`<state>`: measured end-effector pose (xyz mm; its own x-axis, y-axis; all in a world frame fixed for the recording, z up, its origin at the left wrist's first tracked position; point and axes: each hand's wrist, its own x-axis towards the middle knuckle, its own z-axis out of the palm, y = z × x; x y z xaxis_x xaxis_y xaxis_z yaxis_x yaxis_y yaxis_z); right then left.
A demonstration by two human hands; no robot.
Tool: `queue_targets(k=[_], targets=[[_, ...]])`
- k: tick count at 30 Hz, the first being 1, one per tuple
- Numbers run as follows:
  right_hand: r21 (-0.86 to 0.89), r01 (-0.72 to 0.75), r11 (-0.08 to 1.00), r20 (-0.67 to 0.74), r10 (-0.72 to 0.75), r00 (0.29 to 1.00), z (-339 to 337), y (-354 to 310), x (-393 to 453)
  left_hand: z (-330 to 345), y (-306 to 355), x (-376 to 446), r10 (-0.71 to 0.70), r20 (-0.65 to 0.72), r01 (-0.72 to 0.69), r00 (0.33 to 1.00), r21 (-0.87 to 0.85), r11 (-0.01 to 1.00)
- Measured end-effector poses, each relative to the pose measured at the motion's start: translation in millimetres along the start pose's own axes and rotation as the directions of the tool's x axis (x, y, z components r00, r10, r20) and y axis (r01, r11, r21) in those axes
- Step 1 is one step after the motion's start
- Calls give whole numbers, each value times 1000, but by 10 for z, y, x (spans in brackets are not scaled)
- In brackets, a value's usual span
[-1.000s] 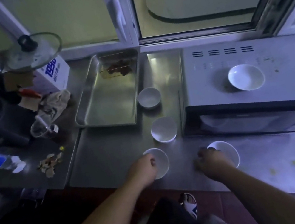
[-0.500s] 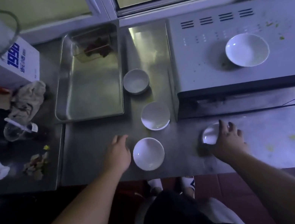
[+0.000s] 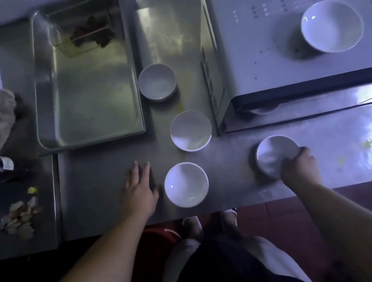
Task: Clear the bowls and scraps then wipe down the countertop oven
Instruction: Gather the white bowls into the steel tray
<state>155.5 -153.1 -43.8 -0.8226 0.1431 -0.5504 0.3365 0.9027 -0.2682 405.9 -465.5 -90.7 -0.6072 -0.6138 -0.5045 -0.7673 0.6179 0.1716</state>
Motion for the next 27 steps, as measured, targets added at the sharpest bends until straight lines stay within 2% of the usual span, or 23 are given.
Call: queue_targets(k=[5,11,16,22,27], targets=[[41,-120,992,81,116,990,46,107,39,41,21,9,-2,4,2,1000,21,1000],[83,-150,985,129,138,982,47,152,-14,25,29,23,4,2,-5,1000,34,999],[196,-134,971,160,103,982,-22,86,-198,4,41,27,1,4,-2,1000,27,1000],[358,-74,931,258,-22,966,61,-54,-473,-38,37,6,18,-7,-18,1000,6,1000],[412,-21,911,311,-119,943,169,-400,-762,-67,-60,18,48,-1,-48,999,27,998]])
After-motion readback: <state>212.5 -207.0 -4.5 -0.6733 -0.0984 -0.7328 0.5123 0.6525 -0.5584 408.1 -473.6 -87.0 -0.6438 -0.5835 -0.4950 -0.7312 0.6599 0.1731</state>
